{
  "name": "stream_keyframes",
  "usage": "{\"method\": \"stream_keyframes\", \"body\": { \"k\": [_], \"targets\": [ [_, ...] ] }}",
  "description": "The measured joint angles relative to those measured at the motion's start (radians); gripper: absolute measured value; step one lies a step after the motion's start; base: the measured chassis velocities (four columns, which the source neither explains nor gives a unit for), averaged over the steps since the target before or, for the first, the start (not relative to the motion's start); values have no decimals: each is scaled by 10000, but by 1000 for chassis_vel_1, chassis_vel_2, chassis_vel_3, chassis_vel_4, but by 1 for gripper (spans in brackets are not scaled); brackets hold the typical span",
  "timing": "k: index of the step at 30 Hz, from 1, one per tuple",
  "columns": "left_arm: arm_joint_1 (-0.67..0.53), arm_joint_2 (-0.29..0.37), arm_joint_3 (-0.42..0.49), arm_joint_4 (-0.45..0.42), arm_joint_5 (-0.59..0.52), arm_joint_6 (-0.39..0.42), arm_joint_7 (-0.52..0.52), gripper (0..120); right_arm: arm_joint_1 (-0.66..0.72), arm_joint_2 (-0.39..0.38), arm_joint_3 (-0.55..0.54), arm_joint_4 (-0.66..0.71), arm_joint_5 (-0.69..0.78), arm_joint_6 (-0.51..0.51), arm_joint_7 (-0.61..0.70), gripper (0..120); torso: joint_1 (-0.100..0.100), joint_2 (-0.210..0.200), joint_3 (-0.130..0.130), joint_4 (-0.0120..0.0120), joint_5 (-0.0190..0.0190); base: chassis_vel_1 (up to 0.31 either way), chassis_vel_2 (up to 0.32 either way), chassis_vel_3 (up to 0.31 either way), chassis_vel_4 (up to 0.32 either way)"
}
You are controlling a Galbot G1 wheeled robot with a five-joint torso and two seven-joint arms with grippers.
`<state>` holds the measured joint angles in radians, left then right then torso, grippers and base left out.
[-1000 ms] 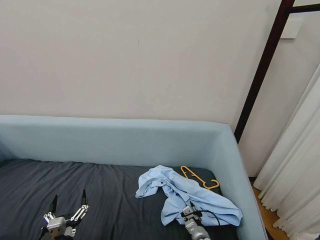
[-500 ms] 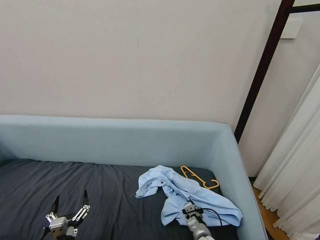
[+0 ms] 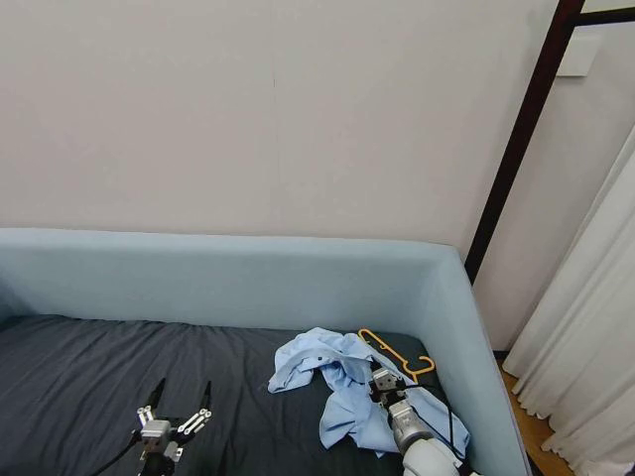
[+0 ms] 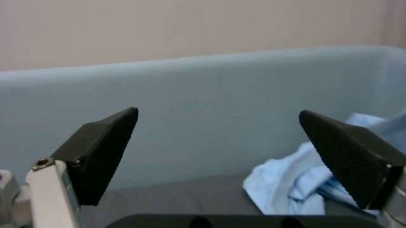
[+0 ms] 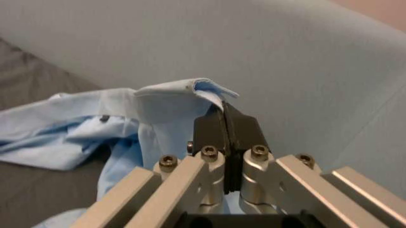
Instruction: Pick up the clothes from the sofa and hang them on the clothes hanger.
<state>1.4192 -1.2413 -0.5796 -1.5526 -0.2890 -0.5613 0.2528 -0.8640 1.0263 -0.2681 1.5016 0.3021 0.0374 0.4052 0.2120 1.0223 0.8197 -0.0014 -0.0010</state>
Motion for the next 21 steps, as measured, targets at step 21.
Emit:
{"method": "stream_keyframes", "body": {
  "k": [21],
  "targets": [
    [-3548,122,1150,5240,-1576,96,3348,100,1458,950,-965,-670,504,352,-240,0,0,-1,1,-2,3,0,0,0,0]
  ]
}}
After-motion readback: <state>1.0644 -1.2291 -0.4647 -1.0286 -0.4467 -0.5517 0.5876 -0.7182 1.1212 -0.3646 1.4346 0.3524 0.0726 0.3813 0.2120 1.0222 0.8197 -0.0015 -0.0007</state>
